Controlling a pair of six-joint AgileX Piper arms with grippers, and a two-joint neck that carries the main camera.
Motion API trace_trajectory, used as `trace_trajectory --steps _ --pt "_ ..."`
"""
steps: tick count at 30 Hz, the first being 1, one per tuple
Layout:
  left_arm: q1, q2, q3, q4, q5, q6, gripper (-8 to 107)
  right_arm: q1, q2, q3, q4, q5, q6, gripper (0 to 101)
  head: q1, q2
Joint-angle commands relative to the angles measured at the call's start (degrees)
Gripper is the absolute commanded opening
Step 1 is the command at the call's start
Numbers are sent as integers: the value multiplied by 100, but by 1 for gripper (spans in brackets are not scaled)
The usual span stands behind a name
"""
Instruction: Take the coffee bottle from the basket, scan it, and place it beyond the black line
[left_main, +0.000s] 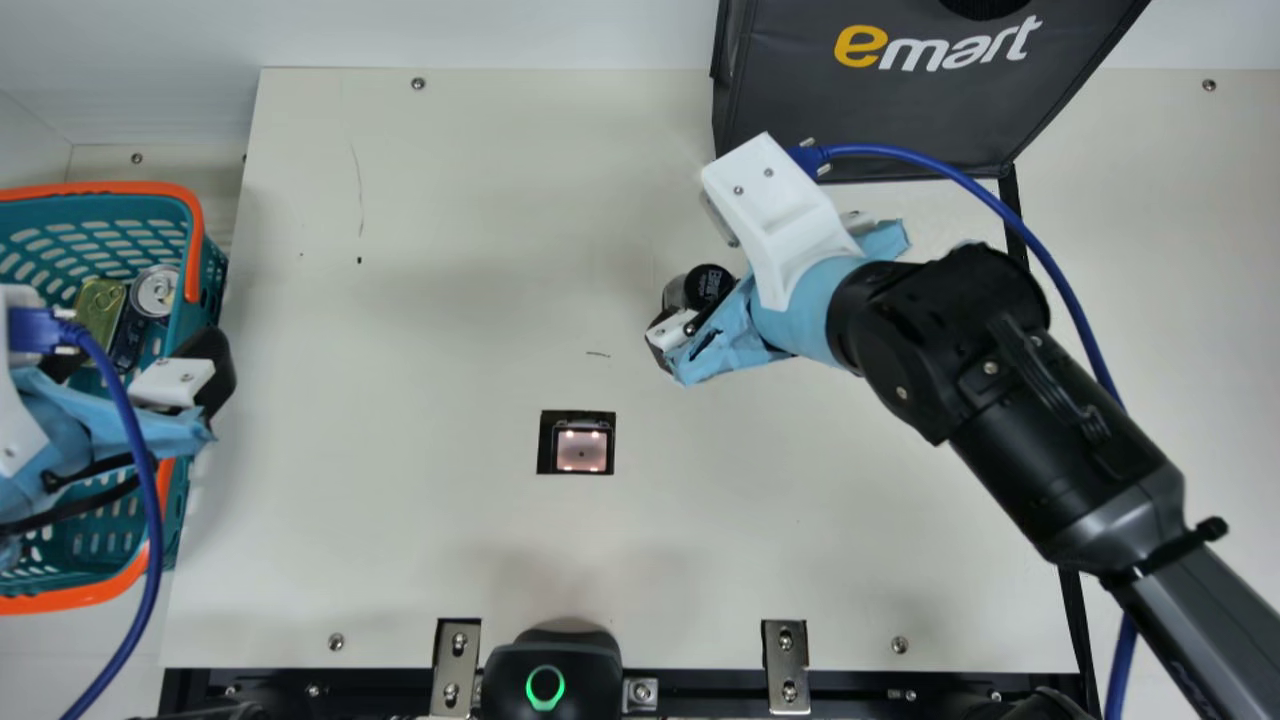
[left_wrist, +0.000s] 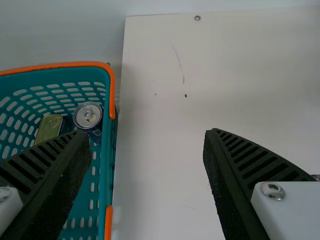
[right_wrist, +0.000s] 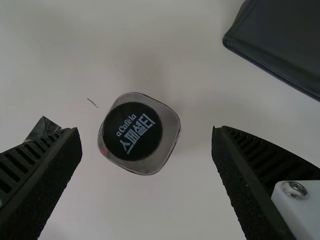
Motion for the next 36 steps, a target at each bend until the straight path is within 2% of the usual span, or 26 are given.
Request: trace_trajectory --steps 1,17,30,31,36 --pt "0 0 0 0 0 0 90 33 64 -6 -37 -17 35 91 -157 9" --pt "0 0 0 0 0 0 90 244 473 -165 -325 -74 346 91 -157 9" --pt "0 0 0 0 0 0 90 300 577 -221 -427 -54 426 4 -157 9" --pt "0 0 0 0 0 0 90 304 580 -224 -432 -51 428 0 -157 9" --pt "0 0 0 0 0 0 90 321 591 -236 -444 -41 429 0 -157 -125"
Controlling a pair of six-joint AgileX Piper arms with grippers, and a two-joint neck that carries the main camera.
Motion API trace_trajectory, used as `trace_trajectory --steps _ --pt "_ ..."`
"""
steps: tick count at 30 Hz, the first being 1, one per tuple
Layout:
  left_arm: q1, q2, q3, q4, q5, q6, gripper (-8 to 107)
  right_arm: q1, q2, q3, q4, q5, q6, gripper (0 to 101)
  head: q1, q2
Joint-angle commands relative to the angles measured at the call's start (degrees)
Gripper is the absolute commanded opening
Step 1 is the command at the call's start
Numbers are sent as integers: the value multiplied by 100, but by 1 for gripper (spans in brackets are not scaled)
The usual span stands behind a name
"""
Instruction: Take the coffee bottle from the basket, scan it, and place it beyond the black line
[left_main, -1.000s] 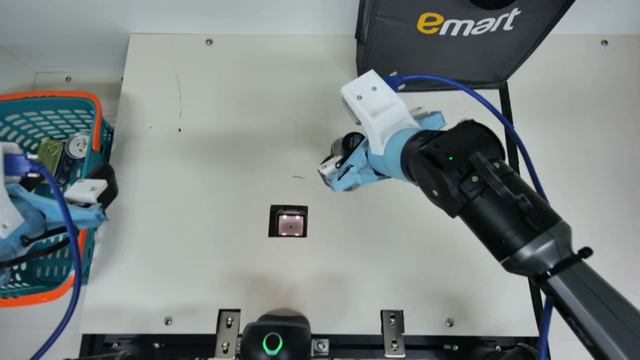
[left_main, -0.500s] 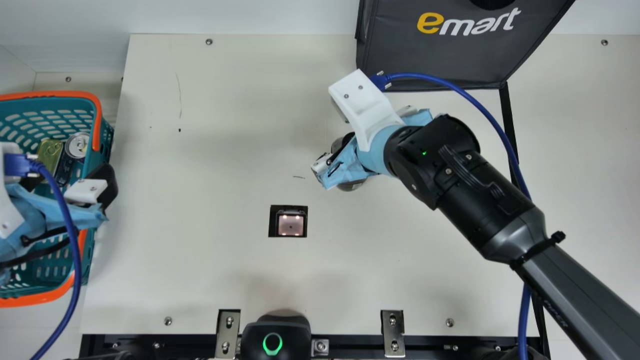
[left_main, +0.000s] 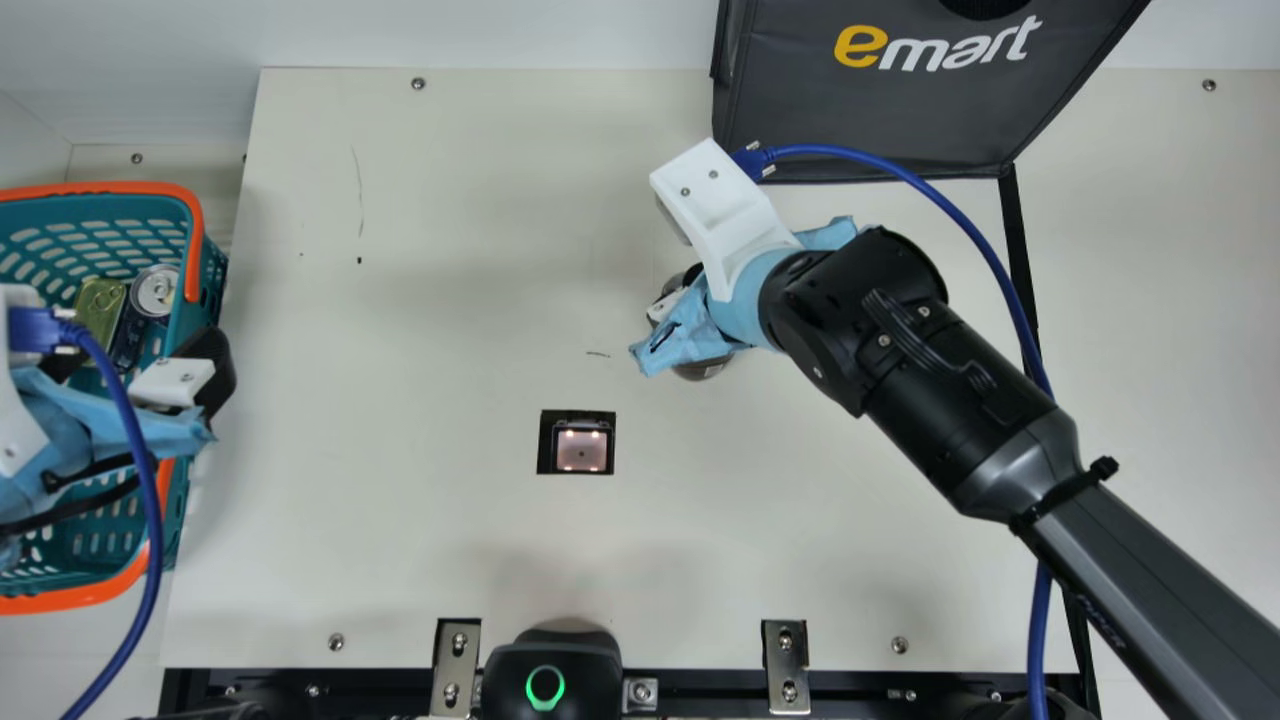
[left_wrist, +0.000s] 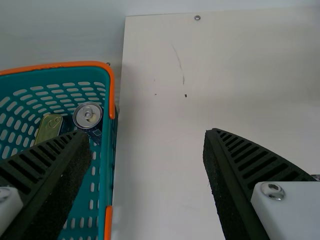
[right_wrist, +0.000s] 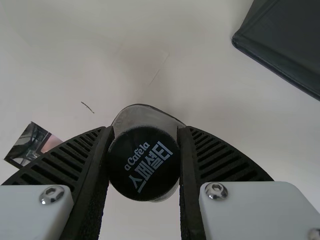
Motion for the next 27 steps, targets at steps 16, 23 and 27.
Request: trace_trajectory --steps 16,23,27 --pt "0 0 0 0 0 0 90 36 9 -37 -12 63 -5 0 -157 -1982" --pt "0 0 0 0 0 0 90 -7 -7 -140 -3 151 -22 0 -157 -1982" --pt "0 0 0 0 0 0 90 -39 -21 -233 -7 222 -38 0 -157 -1982"
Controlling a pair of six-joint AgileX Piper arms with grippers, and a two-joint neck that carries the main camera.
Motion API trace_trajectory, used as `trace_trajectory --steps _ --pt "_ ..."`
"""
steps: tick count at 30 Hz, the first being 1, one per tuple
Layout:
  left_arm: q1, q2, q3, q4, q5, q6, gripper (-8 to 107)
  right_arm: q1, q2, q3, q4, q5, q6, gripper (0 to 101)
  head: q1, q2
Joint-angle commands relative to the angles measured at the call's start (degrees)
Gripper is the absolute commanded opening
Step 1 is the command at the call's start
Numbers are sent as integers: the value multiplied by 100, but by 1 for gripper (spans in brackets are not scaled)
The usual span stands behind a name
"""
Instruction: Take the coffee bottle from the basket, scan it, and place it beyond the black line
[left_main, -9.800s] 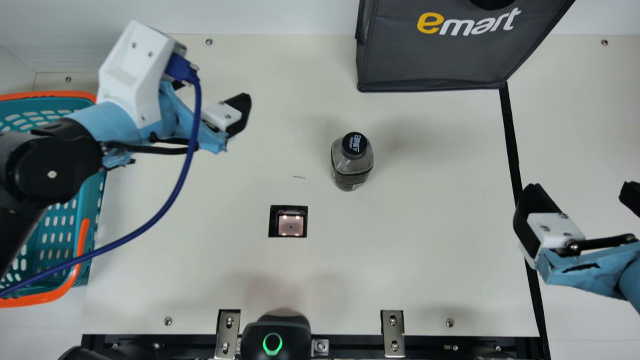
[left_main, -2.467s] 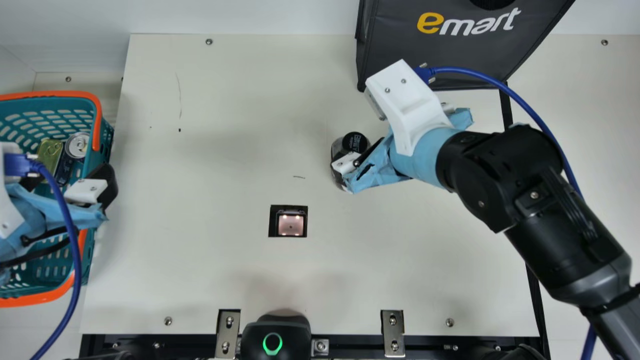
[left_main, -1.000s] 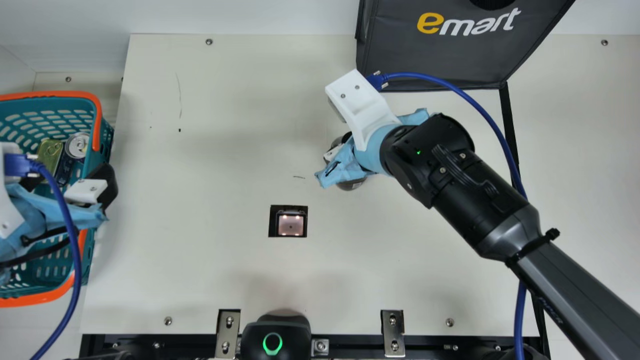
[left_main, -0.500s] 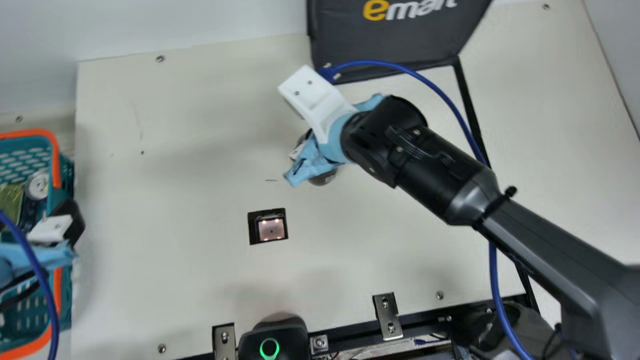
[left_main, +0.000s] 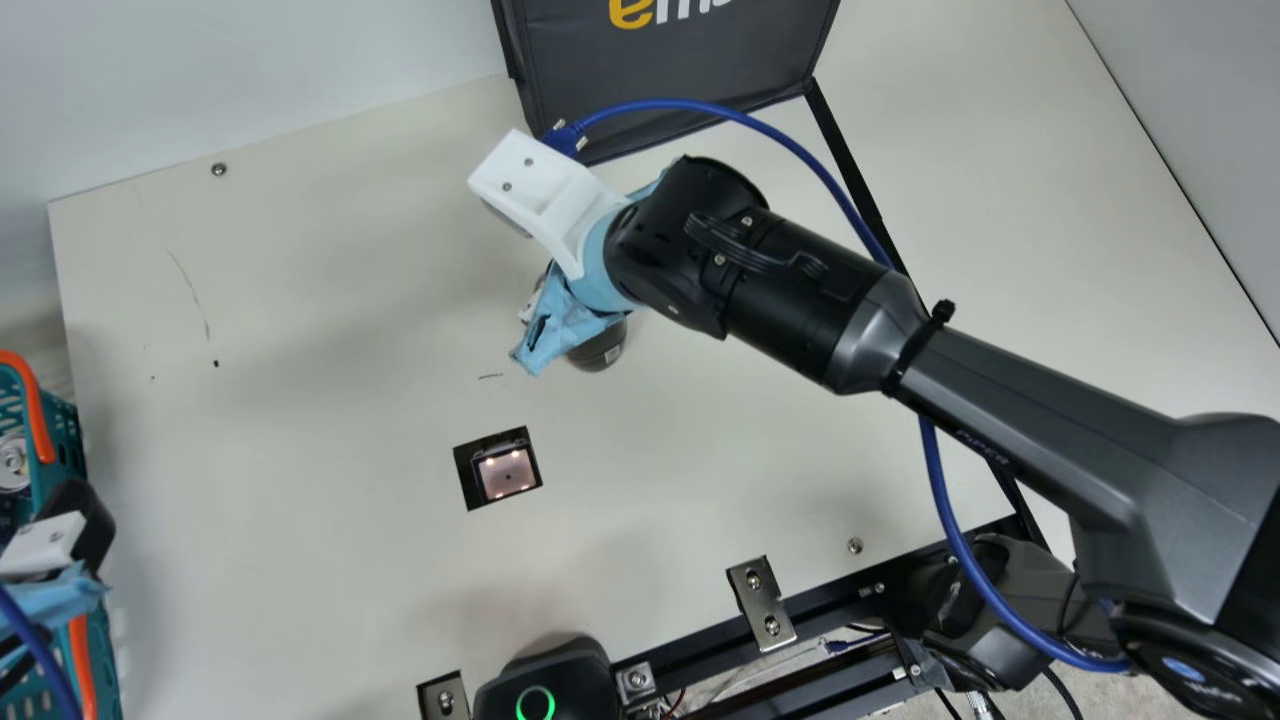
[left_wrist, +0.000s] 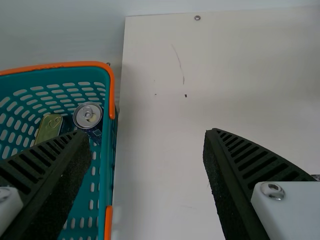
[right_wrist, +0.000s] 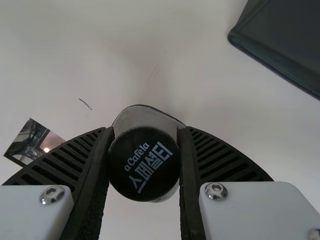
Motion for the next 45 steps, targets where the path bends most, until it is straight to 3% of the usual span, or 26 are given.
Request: trace_trajectory --steps 1,26,45 --pt "0 0 0 0 0 0 90 -18 -15 -38 -10 -25 -12 0 -157 -5" --pt "0 0 0 0 0 0 90 -432 -190 -574 -50 292 -41 0 -157 -5" --pt "0 0 0 0 0 0 90 -1797 -429 -468 39 325 -306 0 -157 -5"
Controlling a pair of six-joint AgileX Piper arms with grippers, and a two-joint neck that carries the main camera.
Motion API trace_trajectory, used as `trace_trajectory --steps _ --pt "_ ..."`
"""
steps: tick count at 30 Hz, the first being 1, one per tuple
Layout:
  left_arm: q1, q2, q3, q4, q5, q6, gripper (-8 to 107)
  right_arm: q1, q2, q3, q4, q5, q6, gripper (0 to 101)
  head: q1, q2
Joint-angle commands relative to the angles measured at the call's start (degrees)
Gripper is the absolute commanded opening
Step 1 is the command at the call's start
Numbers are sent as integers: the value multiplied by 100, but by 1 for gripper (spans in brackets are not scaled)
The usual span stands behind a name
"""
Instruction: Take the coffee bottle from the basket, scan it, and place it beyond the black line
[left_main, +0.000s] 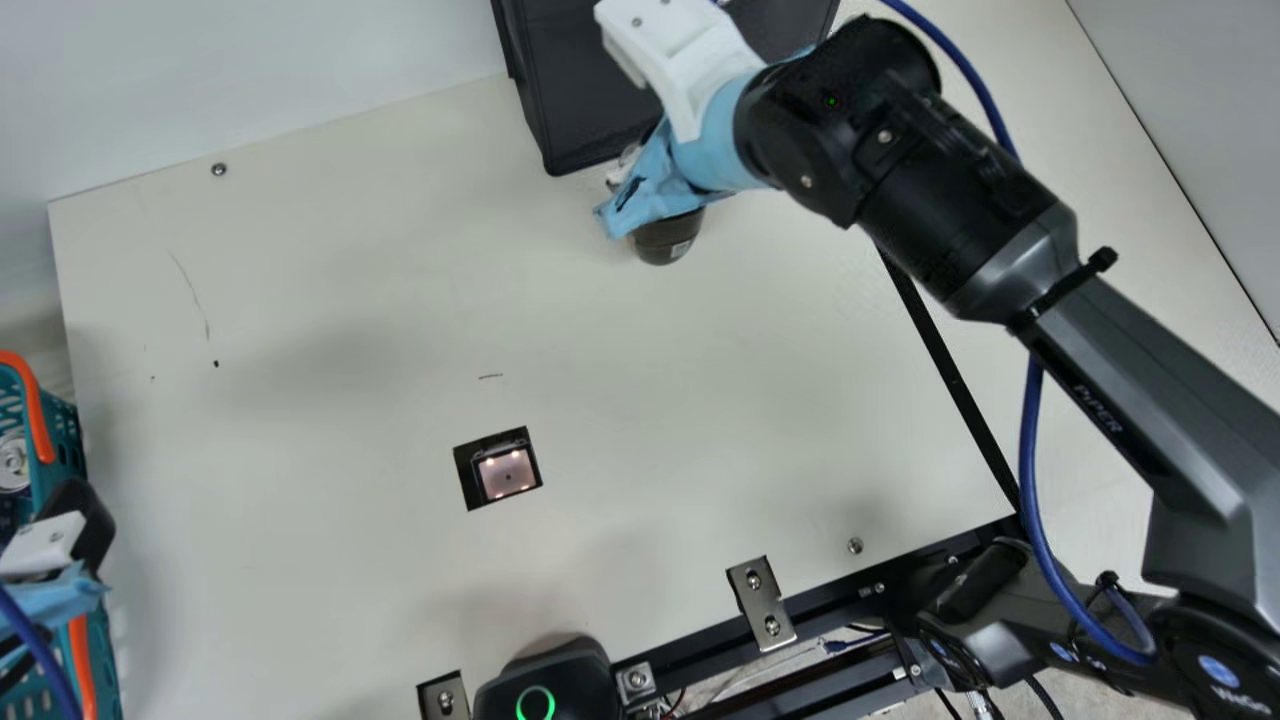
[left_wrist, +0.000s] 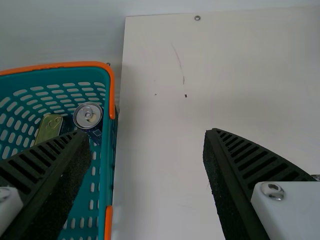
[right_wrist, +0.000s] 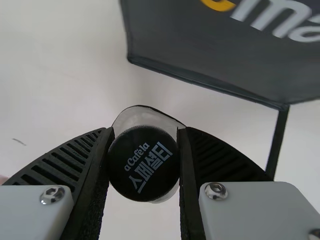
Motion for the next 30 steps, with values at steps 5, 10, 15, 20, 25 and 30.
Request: trace_trajectory --steps 5,10,15,20,25,30 --pt "0 0 0 0 0 0 90 -555 -16 89 114 -91 -148 0 -157 -13" --pt "0 0 0 0 0 0 90 -968 13 105 228 -176 -244 0 -157 -13" --pt "0 0 0 0 0 0 90 -1360 65 92 343 -286 -306 0 -157 -13" --pt "0 0 0 0 0 0 90 -1732 109 59 445 -368 -355 0 -157 -13" --pt "0 0 0 0 0 0 90 -2092 155 13 529 -416 -419 0 -157 -13" --pt "0 0 0 0 0 0 90 -2442 205 -33 589 -452 -466 0 -157 -13"
